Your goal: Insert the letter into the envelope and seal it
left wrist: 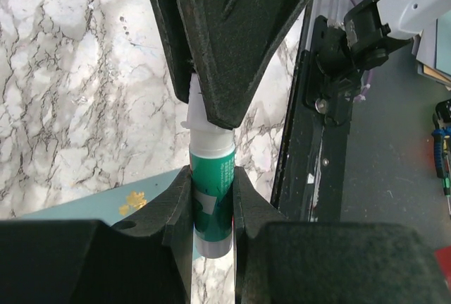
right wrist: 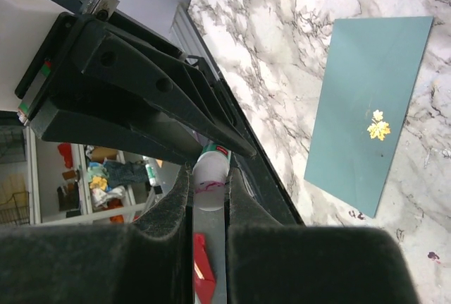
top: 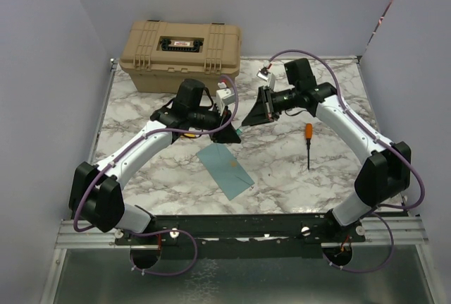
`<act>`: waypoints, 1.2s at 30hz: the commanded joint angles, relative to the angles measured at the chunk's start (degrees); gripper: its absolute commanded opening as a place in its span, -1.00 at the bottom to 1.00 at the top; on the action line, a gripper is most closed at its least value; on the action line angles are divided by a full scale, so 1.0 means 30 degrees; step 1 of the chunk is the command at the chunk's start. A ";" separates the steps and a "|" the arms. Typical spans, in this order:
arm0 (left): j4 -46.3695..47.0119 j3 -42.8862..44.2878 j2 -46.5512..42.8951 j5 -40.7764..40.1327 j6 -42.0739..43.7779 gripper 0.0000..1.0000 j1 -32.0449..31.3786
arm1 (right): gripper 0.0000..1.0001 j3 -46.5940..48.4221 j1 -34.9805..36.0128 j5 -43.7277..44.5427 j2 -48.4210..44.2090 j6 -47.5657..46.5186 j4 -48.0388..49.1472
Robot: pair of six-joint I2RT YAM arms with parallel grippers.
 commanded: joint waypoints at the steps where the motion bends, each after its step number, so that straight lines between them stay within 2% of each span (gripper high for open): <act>1: -0.0233 0.0950 0.0135 -0.0682 0.1883 -1.00 -0.0263 | -0.99 0.0296 0.0908 -0.0448 0.0333 -0.0689 -0.1817; 11: -0.1049 0.1569 -0.0118 -0.1595 0.5508 -1.00 -0.0488 | -0.99 -0.0472 0.1571 -0.0396 0.0512 -0.0602 -0.2220; 19: -0.1004 0.2266 -0.0048 -0.1780 0.7026 -1.00 -0.0518 | -1.00 -0.1363 0.1814 -0.0543 0.0428 0.0112 -0.1787; 25: -0.0568 0.2983 0.0044 -0.1811 0.7533 -1.00 -0.0603 | -0.99 -0.2121 0.2262 -0.0687 0.0442 0.0882 -0.1421; 36: 0.0531 0.3348 0.0461 -0.1181 0.7475 -1.00 -0.1331 | -0.99 -0.3271 0.2688 -0.2081 0.0393 0.2937 0.1209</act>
